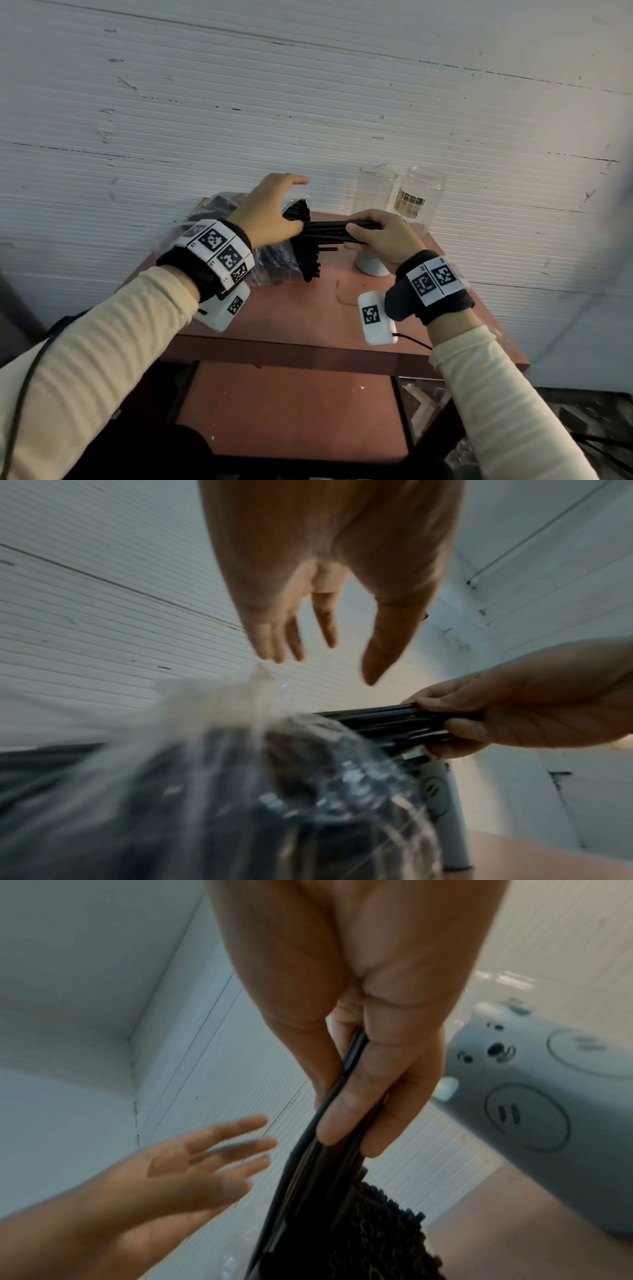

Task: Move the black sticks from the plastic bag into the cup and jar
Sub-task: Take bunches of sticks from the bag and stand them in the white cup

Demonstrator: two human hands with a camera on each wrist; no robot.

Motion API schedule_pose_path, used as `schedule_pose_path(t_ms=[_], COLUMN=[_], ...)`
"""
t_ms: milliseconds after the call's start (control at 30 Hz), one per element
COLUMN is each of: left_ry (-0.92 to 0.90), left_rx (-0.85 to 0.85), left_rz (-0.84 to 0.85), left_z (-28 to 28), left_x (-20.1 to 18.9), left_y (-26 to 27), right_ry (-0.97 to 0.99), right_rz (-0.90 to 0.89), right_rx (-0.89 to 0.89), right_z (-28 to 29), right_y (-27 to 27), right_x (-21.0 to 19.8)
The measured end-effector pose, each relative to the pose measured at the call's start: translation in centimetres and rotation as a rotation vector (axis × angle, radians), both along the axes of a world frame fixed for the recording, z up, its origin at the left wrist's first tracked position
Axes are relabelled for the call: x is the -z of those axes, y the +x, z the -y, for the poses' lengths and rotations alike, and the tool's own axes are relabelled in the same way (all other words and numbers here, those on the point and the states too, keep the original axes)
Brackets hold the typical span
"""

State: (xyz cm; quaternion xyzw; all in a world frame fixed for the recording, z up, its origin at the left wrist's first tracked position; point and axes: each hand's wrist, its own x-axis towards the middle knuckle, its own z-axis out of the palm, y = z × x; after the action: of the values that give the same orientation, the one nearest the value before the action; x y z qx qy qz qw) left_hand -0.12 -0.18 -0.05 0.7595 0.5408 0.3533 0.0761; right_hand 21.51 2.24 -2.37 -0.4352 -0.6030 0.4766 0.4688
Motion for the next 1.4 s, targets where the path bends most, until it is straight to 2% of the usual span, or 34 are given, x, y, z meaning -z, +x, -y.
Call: schedule_pose_path(t_ms=[100,233,333,500,600,767,833,900,1000,1033,1167,1400], left_ry=[-0.126,-0.179,-0.12,-0.012,0.018,-0.156,-0.245,-0.337,-0.471,-0.493,-0.545,-0.656], left_rx=[0.141,0.117,0.097,0.136,0.177,0.318,0.344,0.347,0.33,0.334,0.344,0.416], left_rz=[-0.187,-0.421,-0.452,-0.301,-0.135,0.296,0.451,0.536,0.596,0.616,0.588,0.527], left_z=[-0.1,-1.1,-1.4,-1.2,-1.0,0.7,0.9,0.5,0.2,0.1,-0.6,-1.0], left_x=[-0.7,-0.6,-0.8,-2.3,-3.1,-2.7,-1.4,0.2,2.1,2.4,3.4,4.8], left_y=[3.0,6.1,7.2,9.1,10.6,14.3,15.2,15.4,15.1,14.9,14.3,13.9], right_ry=[0.078,0.171,0.243,0.337,0.518,0.791,0.806,0.751,0.63,0.629,0.728,0.745], right_rz=[0.052,0.175,0.25,0.279,0.329,0.222,0.257,0.377,0.636,0.669,0.59,0.62], right_rx=[0.005,0.037,0.083,0.104,0.193,0.259,0.259,0.248,0.155,0.143,0.198,0.151], right_z=[0.7,1.7,2.8,5.4,6.6,6.8,6.3,5.5,4.4,4.2,3.8,3.8], right_y=[0.8,2.0,3.5,5.9,7.2,7.4,6.8,6.3,5.8,5.7,5.5,5.3], right_x=[-0.6,-1.3,-2.3,-5.3,-7.5,-9.9,-9.6,-8.5,-6.2,-5.6,-4.8,-3.9])
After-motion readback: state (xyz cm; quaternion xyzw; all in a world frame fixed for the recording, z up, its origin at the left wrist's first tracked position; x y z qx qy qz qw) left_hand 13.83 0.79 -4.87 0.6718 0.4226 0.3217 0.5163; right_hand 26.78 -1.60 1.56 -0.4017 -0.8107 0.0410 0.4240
